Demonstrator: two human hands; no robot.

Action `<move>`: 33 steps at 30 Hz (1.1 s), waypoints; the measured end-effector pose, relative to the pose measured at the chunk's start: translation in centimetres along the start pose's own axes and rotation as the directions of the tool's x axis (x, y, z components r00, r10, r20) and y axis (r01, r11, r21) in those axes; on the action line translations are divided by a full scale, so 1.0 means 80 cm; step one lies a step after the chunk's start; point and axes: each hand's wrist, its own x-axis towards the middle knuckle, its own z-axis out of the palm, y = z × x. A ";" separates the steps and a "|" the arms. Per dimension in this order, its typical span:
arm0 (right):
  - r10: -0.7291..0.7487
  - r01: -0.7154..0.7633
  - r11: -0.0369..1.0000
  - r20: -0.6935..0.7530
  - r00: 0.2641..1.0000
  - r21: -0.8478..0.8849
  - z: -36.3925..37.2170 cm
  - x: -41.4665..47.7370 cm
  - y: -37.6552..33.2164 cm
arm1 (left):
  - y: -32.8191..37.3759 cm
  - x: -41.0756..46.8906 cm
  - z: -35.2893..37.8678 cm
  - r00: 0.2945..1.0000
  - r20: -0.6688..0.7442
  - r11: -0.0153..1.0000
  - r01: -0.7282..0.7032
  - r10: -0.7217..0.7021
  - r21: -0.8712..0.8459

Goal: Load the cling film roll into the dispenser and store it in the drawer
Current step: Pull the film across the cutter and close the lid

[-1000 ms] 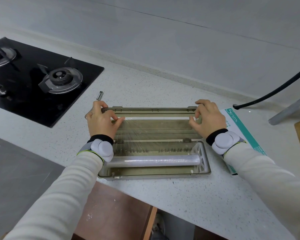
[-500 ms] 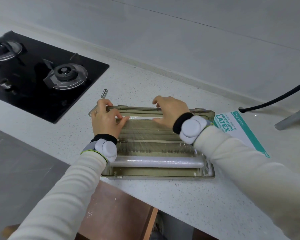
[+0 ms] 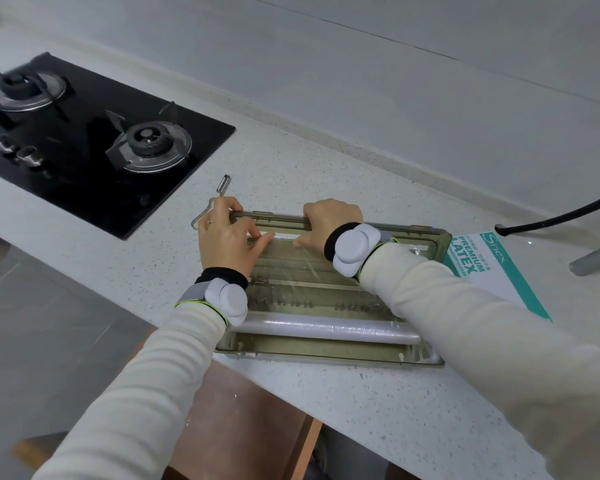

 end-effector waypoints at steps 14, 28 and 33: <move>0.003 -0.003 1.000 -0.017 1.000 0.017 0.005 -0.001 0.002 | -0.004 -0.001 -0.012 0.997 -0.028 0.995 -0.069 0.071 0.070; -0.018 0.018 1.000 -0.034 0.999 -0.012 0.003 -0.007 0.001 | -0.014 -0.001 -0.031 0.995 -0.054 0.992 -0.073 0.079 0.108; -0.023 0.023 1.000 -0.039 0.999 -0.016 0.003 -0.007 0.000 | -0.016 -0.002 -0.040 0.990 -0.122 0.993 -0.060 0.073 0.101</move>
